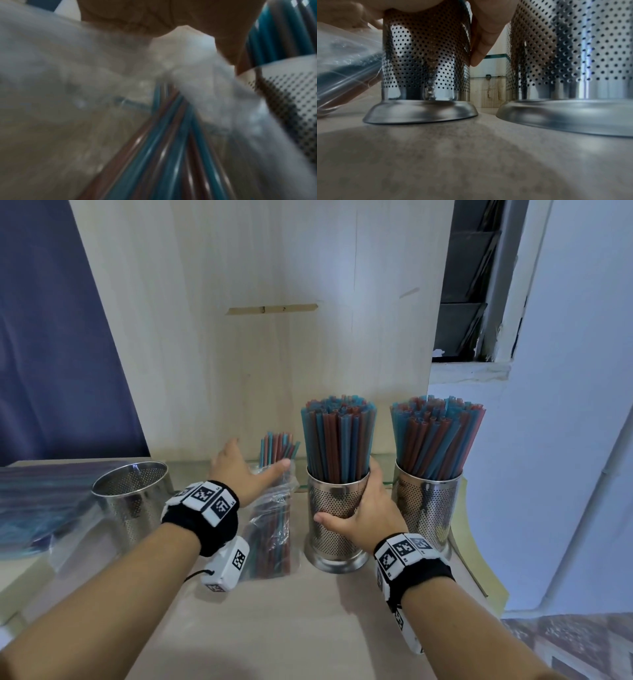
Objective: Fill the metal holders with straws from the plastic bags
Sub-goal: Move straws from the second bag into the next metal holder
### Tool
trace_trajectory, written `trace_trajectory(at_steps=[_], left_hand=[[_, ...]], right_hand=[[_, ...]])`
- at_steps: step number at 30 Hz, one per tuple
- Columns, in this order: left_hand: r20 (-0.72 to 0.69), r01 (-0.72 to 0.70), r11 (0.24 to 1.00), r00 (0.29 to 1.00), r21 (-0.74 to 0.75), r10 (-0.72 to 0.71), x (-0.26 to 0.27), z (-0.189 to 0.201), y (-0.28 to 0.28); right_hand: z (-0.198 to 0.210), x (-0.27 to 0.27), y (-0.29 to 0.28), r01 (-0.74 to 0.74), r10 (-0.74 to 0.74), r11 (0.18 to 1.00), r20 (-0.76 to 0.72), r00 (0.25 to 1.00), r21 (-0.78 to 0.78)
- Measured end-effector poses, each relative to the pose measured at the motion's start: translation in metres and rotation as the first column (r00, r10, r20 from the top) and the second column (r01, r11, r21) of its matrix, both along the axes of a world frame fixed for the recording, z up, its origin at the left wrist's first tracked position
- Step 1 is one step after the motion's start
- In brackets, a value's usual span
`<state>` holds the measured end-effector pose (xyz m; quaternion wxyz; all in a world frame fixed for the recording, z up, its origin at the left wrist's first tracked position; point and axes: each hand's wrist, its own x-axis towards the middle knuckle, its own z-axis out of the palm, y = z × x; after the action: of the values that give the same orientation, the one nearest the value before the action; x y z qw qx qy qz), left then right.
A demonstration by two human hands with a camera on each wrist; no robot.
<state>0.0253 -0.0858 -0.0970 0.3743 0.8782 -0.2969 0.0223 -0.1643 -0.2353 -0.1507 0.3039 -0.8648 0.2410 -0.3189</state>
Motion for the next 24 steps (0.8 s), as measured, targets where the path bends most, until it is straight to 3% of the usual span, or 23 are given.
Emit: trace_trajectory(at_steps=[4,8,11,14,16,20,24], left_hand=[[-0.074,0.028,0.976,0.997,0.215,-0.013,0.001,-0.019,-0.009],[0.096,-0.041,0.954,0.995,0.298,0.012,0.002,-0.032,-0.011],[0.048,0.053,0.998,0.997,0.033,-0.054,0.001,-0.032,-0.005],[0.136,0.103,0.944,0.989,-0.313,-0.062,-0.006,-0.021,0.004],[0.208,0.123,0.919,0.977,-0.374,-0.047,-0.009,-0.016,0.008],[0.203,0.078,0.995,0.977,-0.057,-0.065,-0.002,-0.027,0.011],[0.173,0.048,0.999,0.984,0.024,-0.052,-0.009,-0.016,0.011]], right_hand=[[0.003,-0.002,-0.001,0.0,0.0,1.0,0.009,1.0,-0.005],[0.001,0.0,0.001,0.007,-0.007,1.0,0.011,1.0,-0.003],[0.001,-0.001,0.001,0.005,-0.005,1.0,0.015,1.0,0.0],[0.003,-0.003,0.001,0.009,-0.009,1.0,0.01,1.0,0.009],[0.004,-0.003,0.001,0.012,-0.012,1.0,0.005,1.0,0.007],[0.004,-0.003,0.002,0.019,-0.019,1.0,0.004,1.0,0.007],[0.003,-0.001,0.002,0.01,-0.01,1.0,0.019,1.0,0.01]])
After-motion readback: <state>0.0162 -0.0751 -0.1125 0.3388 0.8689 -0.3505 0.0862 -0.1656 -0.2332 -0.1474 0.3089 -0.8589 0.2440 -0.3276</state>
